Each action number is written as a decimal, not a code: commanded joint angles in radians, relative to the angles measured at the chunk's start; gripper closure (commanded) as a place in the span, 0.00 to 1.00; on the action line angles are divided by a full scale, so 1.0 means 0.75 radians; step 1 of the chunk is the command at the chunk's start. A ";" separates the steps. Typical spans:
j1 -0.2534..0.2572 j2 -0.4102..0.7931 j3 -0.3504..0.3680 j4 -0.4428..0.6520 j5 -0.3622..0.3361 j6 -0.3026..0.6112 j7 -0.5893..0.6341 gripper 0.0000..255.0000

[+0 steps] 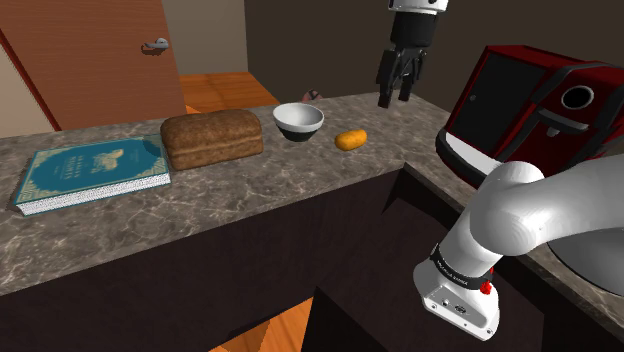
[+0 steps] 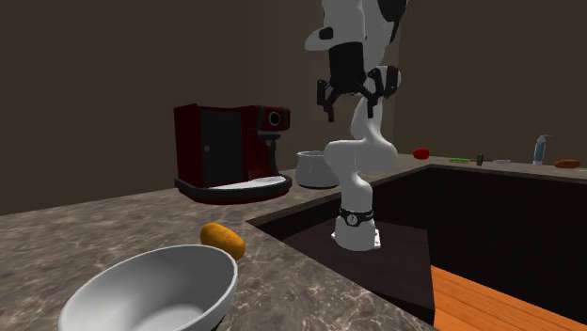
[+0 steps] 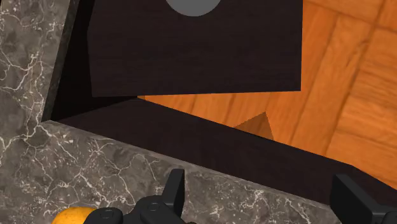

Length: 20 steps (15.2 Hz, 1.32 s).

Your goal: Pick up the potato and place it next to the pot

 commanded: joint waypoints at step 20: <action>0.150 0.355 -0.622 -0.176 -0.439 0.572 -1.298 0.00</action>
